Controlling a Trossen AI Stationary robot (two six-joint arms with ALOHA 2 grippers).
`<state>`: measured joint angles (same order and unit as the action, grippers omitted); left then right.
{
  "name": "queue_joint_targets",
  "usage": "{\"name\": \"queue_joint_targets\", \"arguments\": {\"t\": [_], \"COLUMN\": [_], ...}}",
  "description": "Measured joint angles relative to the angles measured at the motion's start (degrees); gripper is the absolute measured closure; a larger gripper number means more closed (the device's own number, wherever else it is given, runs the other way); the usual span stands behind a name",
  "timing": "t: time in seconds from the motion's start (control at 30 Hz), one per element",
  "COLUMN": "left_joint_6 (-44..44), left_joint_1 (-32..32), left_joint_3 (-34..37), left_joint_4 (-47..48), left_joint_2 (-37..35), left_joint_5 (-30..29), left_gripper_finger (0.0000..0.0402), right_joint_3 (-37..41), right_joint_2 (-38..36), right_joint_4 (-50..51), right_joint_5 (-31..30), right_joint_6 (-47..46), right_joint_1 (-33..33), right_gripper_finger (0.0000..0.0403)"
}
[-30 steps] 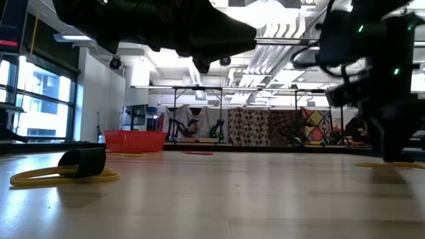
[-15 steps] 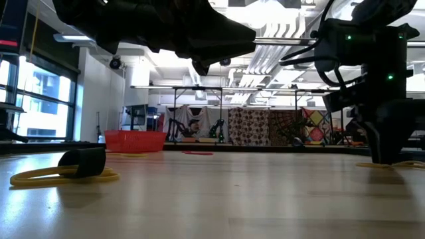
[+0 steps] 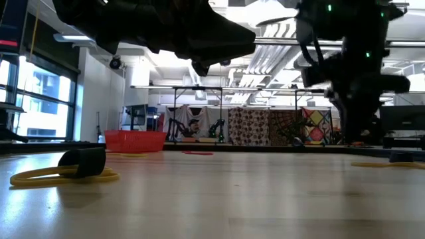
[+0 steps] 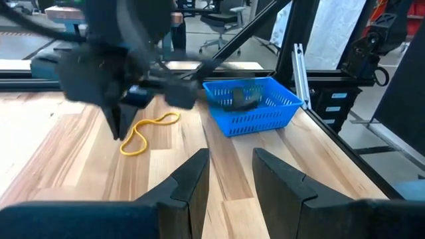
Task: Sort rubber bands into baskets
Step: Put the yellow rubber band into the green basket
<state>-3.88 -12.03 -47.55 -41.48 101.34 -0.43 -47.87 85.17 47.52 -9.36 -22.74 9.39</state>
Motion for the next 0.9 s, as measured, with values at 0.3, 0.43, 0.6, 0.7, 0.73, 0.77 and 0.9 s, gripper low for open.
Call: {"name": "queue_joint_targets", "arguments": {"t": [0.3,0.43,0.6,0.7,0.73,0.77,0.9], "left_joint_6": [0.03,0.04,0.04,0.04,0.04,0.04,0.04], "left_joint_1": [-0.42,-0.42,-0.33,-0.33,-0.33,-0.33,-0.33], "left_joint_3": [0.00,0.00,0.00,0.00,0.00,0.00,0.00], "left_joint_4": [1.82,2.16,2.28,2.28,2.28,2.28,2.57], "left_joint_2": [0.00,0.00,0.00,0.00,0.00,0.00,0.00], "left_joint_5": [-0.10,-0.22,-0.44,-0.46,-0.48,-0.46,-0.46], "left_gripper_finger": [0.0294,0.0294,0.0294,0.0294,0.0294,0.0294,0.0294], "right_joint_3": [-7.39,-7.50,-7.50,-7.49,-7.32,-6.78,-0.93], "right_joint_2": [-0.65,-0.63,-0.61,-0.61,-0.61,-0.63,-0.68], "right_joint_4": [-0.35,2.00,10.31,14.75,15.42,15.35,11.61], "right_joint_5": [-5.95,-6.03,-5.88,-5.60,-5.37,-4.88,0.81], "right_joint_6": [-2.37,-7.96,-12.71,-14.72,-14.76,-14.62,-13.52], "right_joint_1": [6.26,9.87,12.25,12.00,11.76,11.43,9.36], "right_gripper_finger": [0.0402,0.0393,0.0363,0.0333,0.0324,0.0316,0.0297]}}
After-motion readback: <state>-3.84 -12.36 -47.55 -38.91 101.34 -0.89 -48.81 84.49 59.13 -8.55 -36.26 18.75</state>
